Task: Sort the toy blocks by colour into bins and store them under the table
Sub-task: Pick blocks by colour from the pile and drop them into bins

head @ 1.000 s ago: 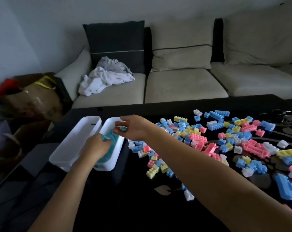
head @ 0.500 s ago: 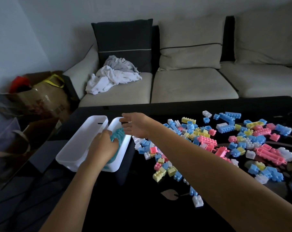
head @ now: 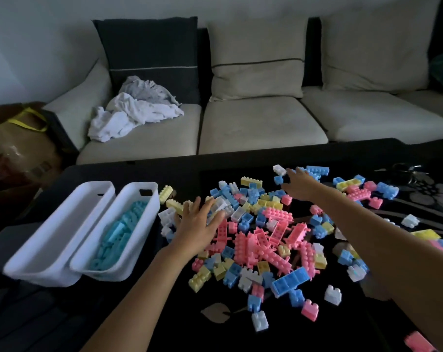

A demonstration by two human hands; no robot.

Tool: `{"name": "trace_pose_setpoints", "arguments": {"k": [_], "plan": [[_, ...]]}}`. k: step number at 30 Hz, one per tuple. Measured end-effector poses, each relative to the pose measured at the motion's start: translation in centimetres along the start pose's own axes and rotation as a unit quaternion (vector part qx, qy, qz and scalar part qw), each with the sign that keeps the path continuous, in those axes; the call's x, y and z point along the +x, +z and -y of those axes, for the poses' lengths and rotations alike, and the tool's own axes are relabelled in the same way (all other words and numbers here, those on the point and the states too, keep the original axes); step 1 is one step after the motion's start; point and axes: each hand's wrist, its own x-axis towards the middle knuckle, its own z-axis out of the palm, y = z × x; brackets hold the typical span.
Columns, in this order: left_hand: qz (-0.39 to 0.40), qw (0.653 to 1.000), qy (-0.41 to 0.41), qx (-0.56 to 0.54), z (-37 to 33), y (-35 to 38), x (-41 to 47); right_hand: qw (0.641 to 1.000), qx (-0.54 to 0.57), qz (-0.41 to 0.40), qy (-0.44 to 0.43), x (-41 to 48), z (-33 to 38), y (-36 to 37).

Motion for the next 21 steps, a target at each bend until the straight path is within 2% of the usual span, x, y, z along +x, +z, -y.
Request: {"name": "trace_pose_setpoints", "arguments": {"k": [1,4,8,10,13,16,19,21], "plan": [[-0.009,1.000,-0.001,0.000,0.3,0.3,0.3,0.999,-0.049,0.004,-0.018,0.6,-0.9,0.6],[-0.035,0.999,0.018,-0.038,0.9,0.7,1.0,0.993,-0.086,0.000,-0.078,0.6,-1.8,1.5],[-0.053,0.998,0.013,-0.013,0.7,0.9,1.3,0.977,-0.071,-0.042,-0.195,-1.1,-1.0,2.6],[-0.057,0.998,0.011,-0.004,0.5,1.0,1.3,0.969,-0.010,-0.057,-0.238,-1.8,-0.9,2.7],[-0.059,0.998,0.011,-0.012,0.6,1.2,1.3,0.974,0.066,-0.121,-0.183,-1.2,-1.7,1.2],[-0.068,0.997,0.015,-0.013,0.6,1.3,1.4,0.972,0.071,-0.203,-0.096,0.8,-4.1,-0.8],[-0.071,0.996,0.021,-0.041,1.0,1.7,1.5,0.987,0.019,-0.161,-0.018,2.6,-6.5,-1.9],[-0.066,0.994,0.032,-0.084,0.9,1.5,1.2,0.993,-0.017,-0.121,-0.009,3.2,-7.5,-2.1]]}}
